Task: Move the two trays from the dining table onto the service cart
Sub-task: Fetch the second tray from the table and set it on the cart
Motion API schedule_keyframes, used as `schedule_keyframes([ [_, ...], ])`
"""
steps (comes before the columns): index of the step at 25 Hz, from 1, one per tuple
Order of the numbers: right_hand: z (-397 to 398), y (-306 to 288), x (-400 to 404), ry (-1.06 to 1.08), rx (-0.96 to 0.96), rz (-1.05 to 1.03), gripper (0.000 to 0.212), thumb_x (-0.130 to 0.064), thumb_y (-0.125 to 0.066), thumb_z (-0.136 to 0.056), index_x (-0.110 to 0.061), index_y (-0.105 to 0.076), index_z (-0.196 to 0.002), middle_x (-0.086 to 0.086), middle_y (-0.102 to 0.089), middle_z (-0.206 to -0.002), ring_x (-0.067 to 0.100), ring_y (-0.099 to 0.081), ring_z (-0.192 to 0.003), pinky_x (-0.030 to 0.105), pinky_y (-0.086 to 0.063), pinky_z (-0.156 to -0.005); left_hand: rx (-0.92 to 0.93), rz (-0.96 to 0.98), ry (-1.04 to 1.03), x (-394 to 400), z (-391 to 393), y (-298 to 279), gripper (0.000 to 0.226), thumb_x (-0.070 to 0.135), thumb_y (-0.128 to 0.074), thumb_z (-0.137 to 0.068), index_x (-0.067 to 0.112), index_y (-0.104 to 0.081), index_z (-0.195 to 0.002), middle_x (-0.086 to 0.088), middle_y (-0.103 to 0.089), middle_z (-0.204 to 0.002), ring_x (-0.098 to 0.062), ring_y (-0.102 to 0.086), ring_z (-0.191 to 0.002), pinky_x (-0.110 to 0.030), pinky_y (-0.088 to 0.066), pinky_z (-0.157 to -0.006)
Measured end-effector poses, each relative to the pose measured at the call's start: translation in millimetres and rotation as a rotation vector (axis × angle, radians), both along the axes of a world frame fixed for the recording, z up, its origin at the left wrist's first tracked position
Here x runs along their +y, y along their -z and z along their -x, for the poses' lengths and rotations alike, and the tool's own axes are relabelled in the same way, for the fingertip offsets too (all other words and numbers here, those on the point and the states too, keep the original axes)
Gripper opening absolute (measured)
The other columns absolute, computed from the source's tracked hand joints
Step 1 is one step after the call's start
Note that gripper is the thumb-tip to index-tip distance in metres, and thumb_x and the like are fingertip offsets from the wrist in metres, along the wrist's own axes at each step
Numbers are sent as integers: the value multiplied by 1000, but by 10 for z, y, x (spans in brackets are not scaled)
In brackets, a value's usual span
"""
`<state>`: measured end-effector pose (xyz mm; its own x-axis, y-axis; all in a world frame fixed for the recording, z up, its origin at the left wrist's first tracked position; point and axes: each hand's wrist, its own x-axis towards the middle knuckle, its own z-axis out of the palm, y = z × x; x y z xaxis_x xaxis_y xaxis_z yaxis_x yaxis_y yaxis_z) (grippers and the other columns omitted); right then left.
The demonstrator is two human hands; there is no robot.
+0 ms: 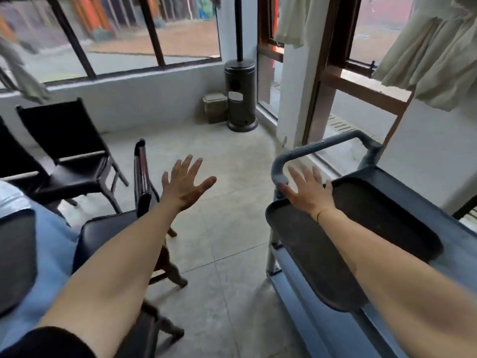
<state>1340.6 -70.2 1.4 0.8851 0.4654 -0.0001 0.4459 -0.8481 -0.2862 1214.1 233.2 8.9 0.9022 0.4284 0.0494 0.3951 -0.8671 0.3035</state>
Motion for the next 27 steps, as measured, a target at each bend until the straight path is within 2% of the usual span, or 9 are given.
schedule_keyframes([
  [9,919,0,1935,-405,-3,-21,77,-77,-18,-90,-38,-14,-155,-2,-4,-165,23,9,-151,59,-1,-118,-4,-20,-484,1078,2177,-55,84,78,-34,-88,35,-15,-158,8,1,-168,-18,5,-154,-56,4,-120],
  [14,1842,-18,2852,-627,-10,-34,73,-75,-22,-91,-38,-19,-154,-2,-7,-165,24,5,-151,61,-5,-117,-35,12,-713,1407,3483,-50,97,84,-24,-74,35,-17,-158,6,-2,-169,-21,3,-154,-57,3,-119],
  [18,2506,-40,3370,-749,-13,-34,75,-76,-23,-90,-39,-18,-155,-1,-6,-165,24,6,-151,61,-3,-117,-58,20,-842,1568,4328,-20,93,81,-27,-76,36,-18,-157,6,-3,-168,-20,1,-154,-56,-1,-120],
  [22,3065,-49,3767,-815,-71,-25,75,-77,-21,-90,-37,-18,-155,-1,-8,-165,25,4,-151,61,-6,-116,-44,13,-927,1727,5055,82,95,86,-28,-77,37,-19,-157,6,-5,-168,-19,-2,-154,-56,-3,-119],
  [27,3540,-28,4129,-870,-107,1,73,-75,-20,-91,-37,-21,-153,1,-9,-165,27,2,-151,63,-7,-115,-45,25,-1007,1843,5666,167,79,75,-39,-89,38,-19,-157,6,-5,-168,-19,-1,-154,-56,-2,-119],
])
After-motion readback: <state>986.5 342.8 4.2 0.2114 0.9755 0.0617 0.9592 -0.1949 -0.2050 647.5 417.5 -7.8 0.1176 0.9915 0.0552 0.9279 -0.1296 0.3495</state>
